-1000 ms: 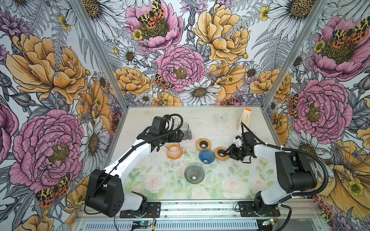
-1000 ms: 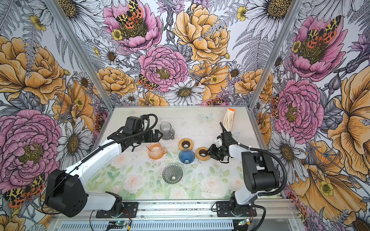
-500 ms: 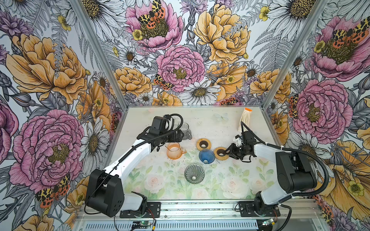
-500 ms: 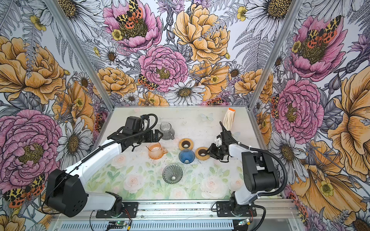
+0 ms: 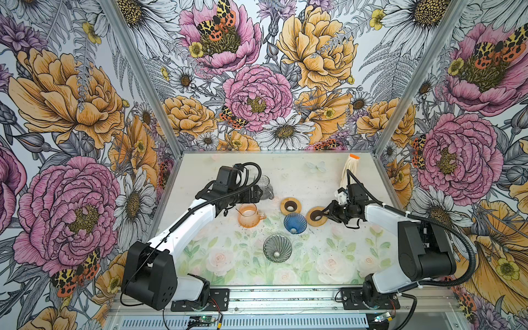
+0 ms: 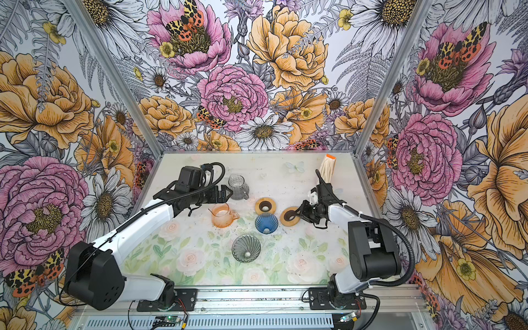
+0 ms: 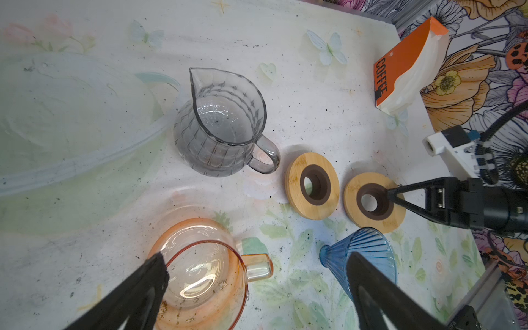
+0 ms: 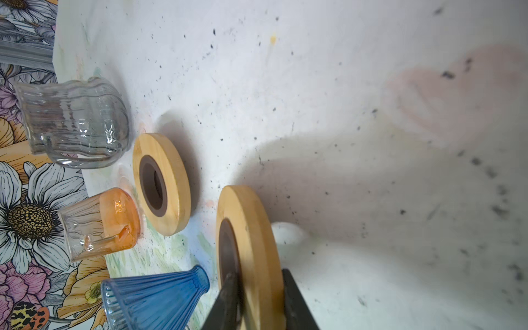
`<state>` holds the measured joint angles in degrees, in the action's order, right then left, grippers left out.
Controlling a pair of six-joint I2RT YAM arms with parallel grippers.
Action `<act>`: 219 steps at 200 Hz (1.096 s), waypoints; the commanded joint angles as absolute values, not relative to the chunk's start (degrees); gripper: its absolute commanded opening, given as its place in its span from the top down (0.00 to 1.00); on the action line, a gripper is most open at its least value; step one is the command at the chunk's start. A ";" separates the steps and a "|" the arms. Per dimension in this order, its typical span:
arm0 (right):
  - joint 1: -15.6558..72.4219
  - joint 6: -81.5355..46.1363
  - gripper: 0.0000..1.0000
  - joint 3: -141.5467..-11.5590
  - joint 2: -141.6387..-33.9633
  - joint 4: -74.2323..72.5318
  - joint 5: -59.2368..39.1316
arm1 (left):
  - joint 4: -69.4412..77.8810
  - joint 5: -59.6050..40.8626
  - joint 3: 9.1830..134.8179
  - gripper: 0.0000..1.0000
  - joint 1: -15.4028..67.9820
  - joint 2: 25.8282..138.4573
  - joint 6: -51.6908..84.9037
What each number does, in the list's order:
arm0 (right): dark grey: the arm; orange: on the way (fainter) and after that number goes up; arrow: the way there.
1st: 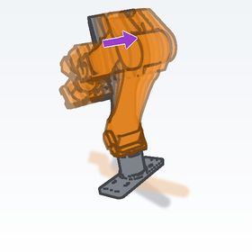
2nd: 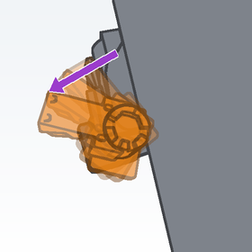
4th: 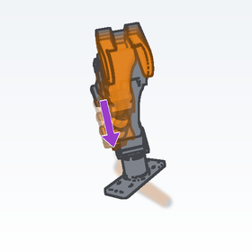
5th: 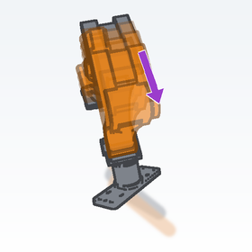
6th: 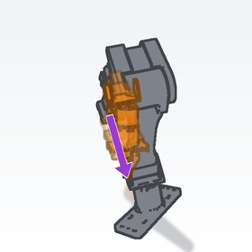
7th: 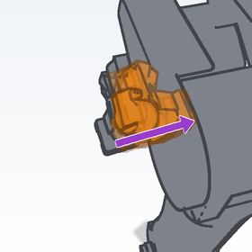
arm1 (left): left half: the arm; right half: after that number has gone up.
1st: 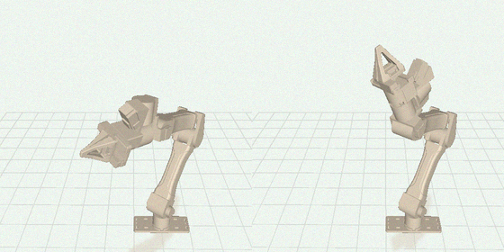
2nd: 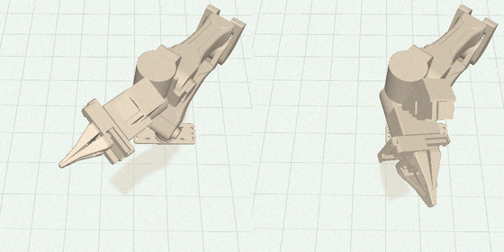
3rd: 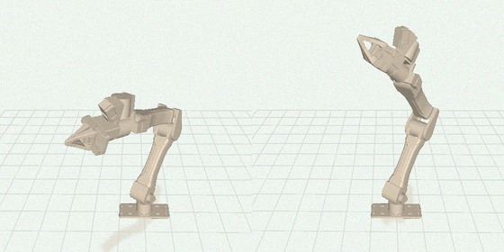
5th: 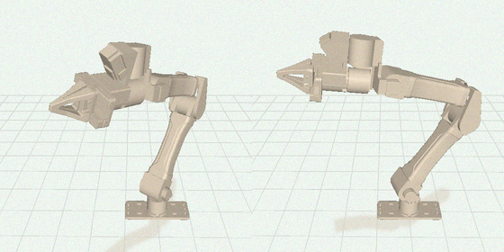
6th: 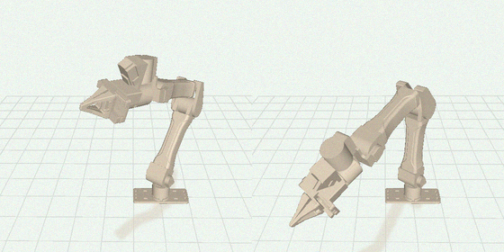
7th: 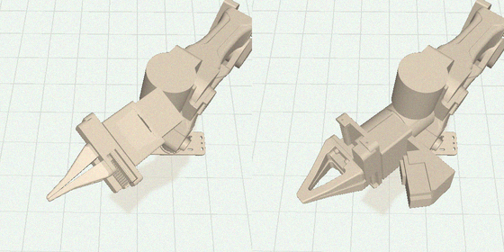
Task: Place the coffee filter in the dripper
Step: 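Grip the rim of the larger bamboo stand with the right gripper and lift, then carry the bamboo stand with the right gripper over the orange pitcher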
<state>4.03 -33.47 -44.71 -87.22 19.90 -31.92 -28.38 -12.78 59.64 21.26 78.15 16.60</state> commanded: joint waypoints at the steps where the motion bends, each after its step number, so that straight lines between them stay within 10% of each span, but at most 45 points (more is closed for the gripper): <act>1: 3.26 -33.53 1.00 -46.49 -83.44 19.91 -29.54 | -26.86 -13.42 61.43 0.01 21.38 78.27 16.67; 219: 4.56 -30.70 1.00 -58.72 -76.67 21.79 -37.85 | -28.37 -13.30 63.51 0.01 19.48 75.51 16.03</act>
